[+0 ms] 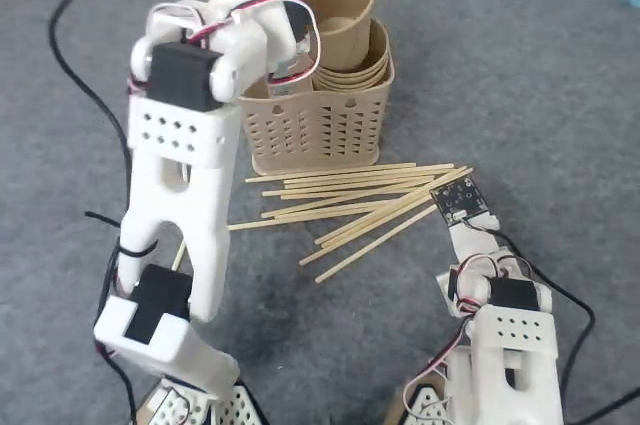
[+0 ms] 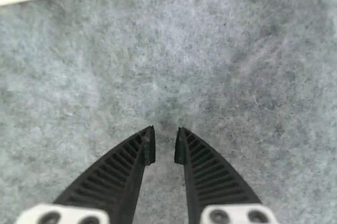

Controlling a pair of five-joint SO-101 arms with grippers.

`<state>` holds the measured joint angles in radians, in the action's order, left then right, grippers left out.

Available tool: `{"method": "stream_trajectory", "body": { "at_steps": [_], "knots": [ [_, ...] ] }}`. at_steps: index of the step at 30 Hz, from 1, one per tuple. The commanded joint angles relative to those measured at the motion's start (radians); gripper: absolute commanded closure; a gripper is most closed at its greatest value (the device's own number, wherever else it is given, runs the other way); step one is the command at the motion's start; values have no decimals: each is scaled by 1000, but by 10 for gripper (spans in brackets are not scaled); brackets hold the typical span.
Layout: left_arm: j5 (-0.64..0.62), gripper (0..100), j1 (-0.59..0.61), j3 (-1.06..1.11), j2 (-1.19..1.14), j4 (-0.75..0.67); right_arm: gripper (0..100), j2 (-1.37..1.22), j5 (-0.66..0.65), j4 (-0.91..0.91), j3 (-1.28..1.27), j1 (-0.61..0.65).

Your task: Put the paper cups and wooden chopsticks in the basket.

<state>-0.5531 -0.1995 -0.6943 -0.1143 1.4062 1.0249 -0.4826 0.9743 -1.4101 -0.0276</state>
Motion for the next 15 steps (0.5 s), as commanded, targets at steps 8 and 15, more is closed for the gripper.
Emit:
{"method": "stream_trajectory", "body": {
  "at_steps": [8,15],
  "knots": [
    [129,859,-14,35,17,25,924,25,-14,7,6,-2],
    [127,816,68,-232,17,187,924,25,-14,4,6,1]
  ]
}}
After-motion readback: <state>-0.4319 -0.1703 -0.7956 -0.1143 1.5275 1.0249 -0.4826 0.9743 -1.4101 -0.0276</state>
